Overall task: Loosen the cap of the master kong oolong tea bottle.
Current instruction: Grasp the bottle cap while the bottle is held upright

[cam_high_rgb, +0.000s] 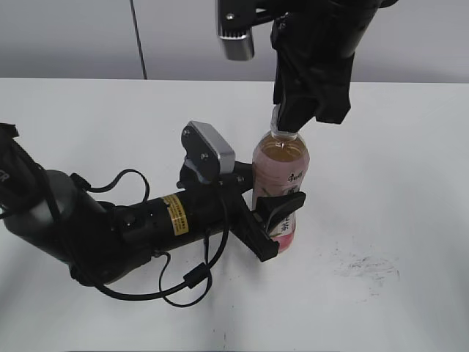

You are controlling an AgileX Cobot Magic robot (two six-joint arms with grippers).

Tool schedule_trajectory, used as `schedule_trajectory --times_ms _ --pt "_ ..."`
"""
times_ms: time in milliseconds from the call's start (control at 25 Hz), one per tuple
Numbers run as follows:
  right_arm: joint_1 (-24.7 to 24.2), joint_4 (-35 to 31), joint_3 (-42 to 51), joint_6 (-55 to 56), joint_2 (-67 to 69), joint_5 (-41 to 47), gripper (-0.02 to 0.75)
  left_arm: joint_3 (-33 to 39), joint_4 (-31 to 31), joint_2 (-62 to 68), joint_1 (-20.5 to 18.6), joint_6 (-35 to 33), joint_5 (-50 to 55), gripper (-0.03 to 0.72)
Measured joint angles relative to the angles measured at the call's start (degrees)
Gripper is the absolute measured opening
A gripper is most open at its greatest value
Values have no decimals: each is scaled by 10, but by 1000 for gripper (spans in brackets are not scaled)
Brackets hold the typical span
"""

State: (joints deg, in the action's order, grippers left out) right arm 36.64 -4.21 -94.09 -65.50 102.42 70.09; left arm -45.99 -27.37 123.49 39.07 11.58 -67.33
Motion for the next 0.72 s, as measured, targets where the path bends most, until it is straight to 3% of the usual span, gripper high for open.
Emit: schedule_trajectory --times_ms 400,640,720 --pt "0 -7 0 -22 -4 0 313 0 0 0 0 0 0 382" --pt "0 -58 0 30 -34 0 447 0 0 0 0 0 0 382" --pt "0 -73 0 107 -43 0 513 0 0 0 0 0 0 382"
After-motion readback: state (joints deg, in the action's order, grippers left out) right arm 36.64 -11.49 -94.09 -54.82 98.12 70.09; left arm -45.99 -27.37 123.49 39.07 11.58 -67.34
